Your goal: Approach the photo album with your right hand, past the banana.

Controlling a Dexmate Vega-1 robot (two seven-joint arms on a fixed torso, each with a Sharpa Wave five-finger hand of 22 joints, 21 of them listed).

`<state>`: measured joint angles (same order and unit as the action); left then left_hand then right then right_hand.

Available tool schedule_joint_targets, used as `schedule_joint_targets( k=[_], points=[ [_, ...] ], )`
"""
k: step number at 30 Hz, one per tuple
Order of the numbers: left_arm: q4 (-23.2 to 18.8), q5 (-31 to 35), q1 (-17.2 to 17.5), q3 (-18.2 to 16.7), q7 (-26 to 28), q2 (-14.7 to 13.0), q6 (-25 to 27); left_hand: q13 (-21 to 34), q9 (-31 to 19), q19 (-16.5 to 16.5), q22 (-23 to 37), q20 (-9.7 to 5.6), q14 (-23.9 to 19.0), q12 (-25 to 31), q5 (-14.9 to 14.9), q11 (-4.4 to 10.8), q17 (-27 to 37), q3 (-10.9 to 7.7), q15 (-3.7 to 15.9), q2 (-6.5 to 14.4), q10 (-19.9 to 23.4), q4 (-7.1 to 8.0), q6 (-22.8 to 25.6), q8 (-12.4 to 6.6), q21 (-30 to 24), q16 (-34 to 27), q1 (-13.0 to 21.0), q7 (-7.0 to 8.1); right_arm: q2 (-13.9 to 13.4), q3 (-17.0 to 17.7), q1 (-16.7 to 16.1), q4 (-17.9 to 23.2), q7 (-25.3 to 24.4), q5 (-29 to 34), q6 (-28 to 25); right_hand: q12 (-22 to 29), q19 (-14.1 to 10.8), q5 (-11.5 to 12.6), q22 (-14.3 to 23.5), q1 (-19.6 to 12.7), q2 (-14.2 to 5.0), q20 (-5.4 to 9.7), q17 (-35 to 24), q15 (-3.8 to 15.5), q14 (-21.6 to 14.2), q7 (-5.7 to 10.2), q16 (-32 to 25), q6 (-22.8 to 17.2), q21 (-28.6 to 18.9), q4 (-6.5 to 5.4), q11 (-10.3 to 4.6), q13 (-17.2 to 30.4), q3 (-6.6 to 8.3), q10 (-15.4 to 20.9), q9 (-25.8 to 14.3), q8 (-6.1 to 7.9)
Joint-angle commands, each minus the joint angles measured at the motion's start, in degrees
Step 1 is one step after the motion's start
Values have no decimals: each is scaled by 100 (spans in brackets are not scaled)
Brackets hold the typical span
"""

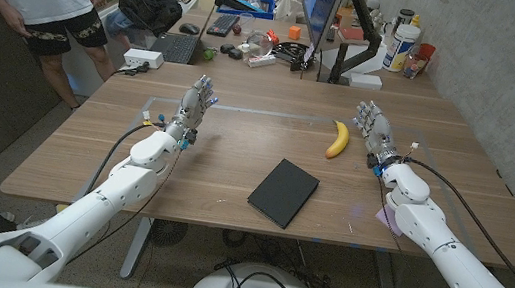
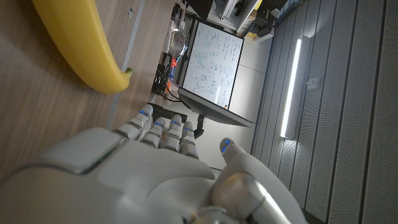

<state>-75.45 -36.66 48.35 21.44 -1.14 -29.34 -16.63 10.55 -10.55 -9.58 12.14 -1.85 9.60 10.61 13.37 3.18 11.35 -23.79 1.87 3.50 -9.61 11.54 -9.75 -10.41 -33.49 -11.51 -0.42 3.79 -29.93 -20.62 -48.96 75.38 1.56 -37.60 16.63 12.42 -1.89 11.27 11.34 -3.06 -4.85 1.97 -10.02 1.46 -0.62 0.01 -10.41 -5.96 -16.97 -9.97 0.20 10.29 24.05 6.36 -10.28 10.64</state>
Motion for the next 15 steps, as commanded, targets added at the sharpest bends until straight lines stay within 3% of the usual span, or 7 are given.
schedule_joint_targets(
  k=[1,15],
  points=[
    [-114,85,36,44,83,-7,30,12,-19,-994,18,-237,988,34,28,7,8,-16,92,694,-755,3,-770,-25,-35,-27,-9,-3,-69,73,-79,32,19,-41,37,22,-46,26,25,-12,-614,422,-14,64,0,-2,-41,-42,-37,5,-11,29,40,49,-29,36],
    [-184,157,85,57,135,-47,20,12,-19,-1010,22,-219,1003,36,44,4,7,13,67,692,-776,2,-790,-27,-43,-28,-11,3,-144,54,-91,21,10,152,218,87,-90,25,26,1,-557,412,6,77,-204,-10,-83,-235,-44,40,43,34,46,262,-38,98]
  ],
)
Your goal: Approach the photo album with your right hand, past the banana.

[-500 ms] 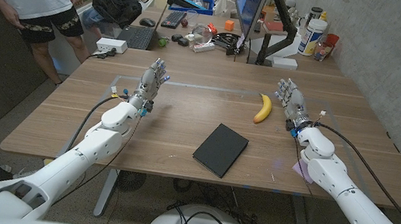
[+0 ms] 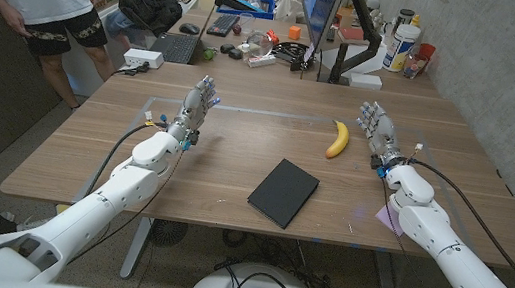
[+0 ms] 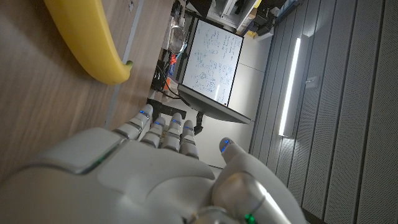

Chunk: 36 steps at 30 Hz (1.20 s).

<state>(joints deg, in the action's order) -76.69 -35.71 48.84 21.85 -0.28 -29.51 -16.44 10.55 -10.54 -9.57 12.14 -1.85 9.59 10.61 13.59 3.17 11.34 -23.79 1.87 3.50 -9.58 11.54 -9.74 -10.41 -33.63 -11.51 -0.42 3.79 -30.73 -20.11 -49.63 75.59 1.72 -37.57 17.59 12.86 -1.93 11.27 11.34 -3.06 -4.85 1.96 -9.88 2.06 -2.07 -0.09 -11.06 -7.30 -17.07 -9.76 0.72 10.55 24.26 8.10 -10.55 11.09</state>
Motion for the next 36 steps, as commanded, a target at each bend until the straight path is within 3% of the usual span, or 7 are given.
schedule_joint_targets(
  k=[1,17,36],
  points=[
    [-63,70,36,20,41,-37,0,13,-20,-1010,23,-217,1004,37,23,3,7,15,68,692,-780,2,-792,-27,-30,-28,-11,6,-69,2,-27,5,-25,172,132,46,-89,26,26,2,-555,414,-7,12,-59,1,-16,-105,-34,19,-6,8,26,97,-12,54],
    [-73,136,26,59,-13,-62,-44,13,-21,-1033,27,-211,1027,36,43,-3,6,53,67,691,-817,0,-799,-35,-42,-28,-11,11,-244,25,-186,276,-265,610,477,16,-94,6,23,-49,-390,357,24,-48,-65,-43,38,-103,-24,134,23,12,-13,70,-19,32],
    [-108,138,90,17,24,-113,-57,12,-21,-1051,30,-204,1035,45,64,-12,4,92,60,694,-828,-2,-811,-40,-56,-36,-9,7,-399,-40,-229,483,-381,1127,725,58,-194,3,18,-113,-397,373,32,-4,-207,2,28,-235,-44,209,7,13,-8,233,-23,61]
  ],
)
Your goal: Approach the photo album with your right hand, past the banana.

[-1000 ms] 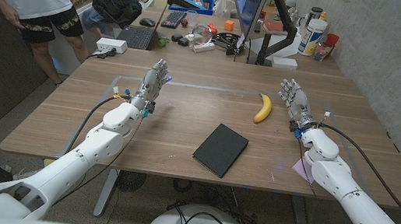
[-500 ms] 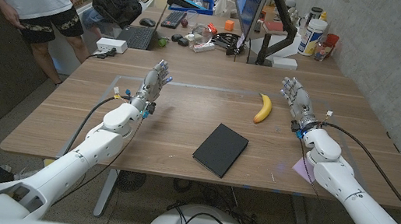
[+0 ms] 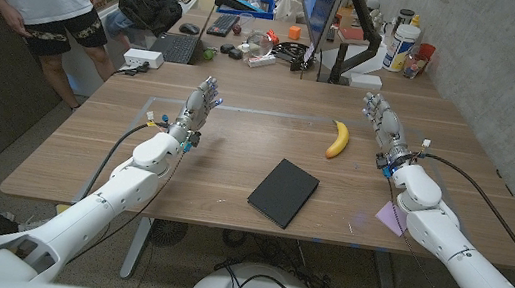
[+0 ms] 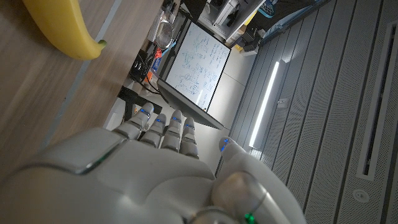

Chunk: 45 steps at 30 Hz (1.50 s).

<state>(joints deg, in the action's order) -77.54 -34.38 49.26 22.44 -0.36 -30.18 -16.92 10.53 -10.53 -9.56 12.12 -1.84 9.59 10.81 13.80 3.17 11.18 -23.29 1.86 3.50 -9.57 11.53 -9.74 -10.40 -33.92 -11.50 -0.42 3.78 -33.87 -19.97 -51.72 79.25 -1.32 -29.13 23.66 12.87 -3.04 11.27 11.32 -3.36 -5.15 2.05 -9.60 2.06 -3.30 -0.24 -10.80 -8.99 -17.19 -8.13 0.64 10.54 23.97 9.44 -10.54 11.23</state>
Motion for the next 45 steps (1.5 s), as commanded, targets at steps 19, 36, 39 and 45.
schedule_joint_targets(
  k=[19,36,39,45],
  points=[
    [56,78,-28,18,0,-26,-16,14,-22,-1065,32,-198,1042,32,62,-15,18,73,57,699,-833,-2,-815,-45,-42,-41,-6,4,-226,-22,-90,203,-220,816,577,88,-163,0,18,-103,-359,333,12,-22,-269,-2,-1,-218,-47,59,28,14,36,253,-30,73],
    [52,104,-49,33,-11,-37,-5,13,-22,-1074,33,-192,1041,39,77,-12,17,99,58,699,-826,-2,-809,-50,-55,-45,-7,2,-372,100,-294,445,-515,1371,864,134,-258,-4,17,-106,-348,374,12,14,-487,23,-12,-369,-66,49,22,14,62,454,-33,92],
    [62,102,-57,33,-9,-29,-6,13,-22,-1077,33,-192,1042,35,80,-9,16,104,60,700,-840,-2,-810,-50,-57,-46,-7,2,-405,126,-330,486,-558,1466,905,136,-270,-4,16,-105,-346,384,12,11,-512,24,-8,-378,-67,46,27,13,66,478,-33,88],
    [38,114,-57,28,9,-34,-12,13,-22,-1071,33,-188,1038,39,84,-10,16,113,66,699,-832,-2,-806,-52,-64,-49,-7,13,-438,173,-390,540,-589,1568,1024,136,-276,-5,16,-107,-345,389,12,16,-537,23,-1,-399,-65,45,29,13,74,500,-33,86]
  ],
)
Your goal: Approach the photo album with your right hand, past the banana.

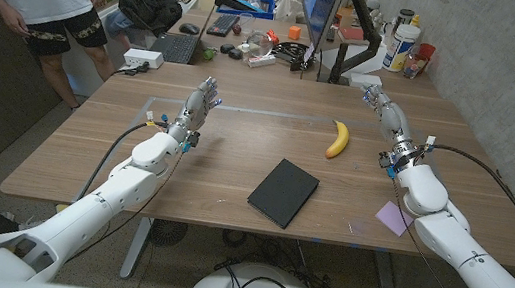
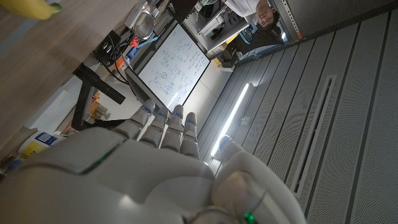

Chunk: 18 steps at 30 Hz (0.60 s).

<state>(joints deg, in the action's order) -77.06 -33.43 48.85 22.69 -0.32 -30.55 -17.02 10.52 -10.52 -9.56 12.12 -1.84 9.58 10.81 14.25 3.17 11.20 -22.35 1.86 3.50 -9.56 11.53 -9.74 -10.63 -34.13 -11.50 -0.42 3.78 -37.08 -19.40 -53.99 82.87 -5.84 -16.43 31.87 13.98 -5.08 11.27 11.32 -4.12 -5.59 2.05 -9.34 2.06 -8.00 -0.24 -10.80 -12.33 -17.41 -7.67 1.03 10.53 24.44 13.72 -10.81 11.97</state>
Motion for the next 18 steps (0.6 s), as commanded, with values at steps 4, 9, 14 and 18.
schedule_joint_targets(
  k=[4,9,14,18],
  points=[
    [-30,19,-8,-2,7,-6,-1,14,-22,-1070,33,-196,1038,39,44,-5,14,27,70,700,-837,-2,-800,-32,-48,-50,-7,24,-139,134,-183,209,-137,397,308,23,-76,-4,16,-34,-302,389,-13,10,-84,21,2,-92,-41,0,-9,14,32,80,-6,17],
    [-39,18,2,-6,9,-13,-1,14,-22,-1070,33,-186,1037,42,49,-14,13,34,63,701,-832,-2,-797,-33,-53,-51,-7,21,-140,167,-232,291,-201,540,383,23,-84,-4,15,-40,-304,393,-12,2,-104,16,7,-108,-41,4,-7,14,41,97,-6,14],
    [-43,13,11,-10,3,-20,-4,14,-22,-1074,33,-186,1041,41,53,-8,12,41,61,702,-836,-2,-798,-32,-56,-49,-7,20,-153,204,-282,366,-279,710,418,19,-92,-4,15,-53,-308,396,-11,7,-115,17,17,-112,-40,13,-16,14,53,107,-5,7],
    [-46,18,14,-10,3,-25,-4,14,-22,-1073,33,-189,1039,41,56,-6,12,45,62,702,-838,-2,-795,-33,-60,-51,-6,20,-161,241,-332,421,-364,875,468,11,-95,-3,14,-67,-311,394,-9,-1,-120,19,23,-112,-38,24,-10,14,63,101,-5,0]
  ],
)
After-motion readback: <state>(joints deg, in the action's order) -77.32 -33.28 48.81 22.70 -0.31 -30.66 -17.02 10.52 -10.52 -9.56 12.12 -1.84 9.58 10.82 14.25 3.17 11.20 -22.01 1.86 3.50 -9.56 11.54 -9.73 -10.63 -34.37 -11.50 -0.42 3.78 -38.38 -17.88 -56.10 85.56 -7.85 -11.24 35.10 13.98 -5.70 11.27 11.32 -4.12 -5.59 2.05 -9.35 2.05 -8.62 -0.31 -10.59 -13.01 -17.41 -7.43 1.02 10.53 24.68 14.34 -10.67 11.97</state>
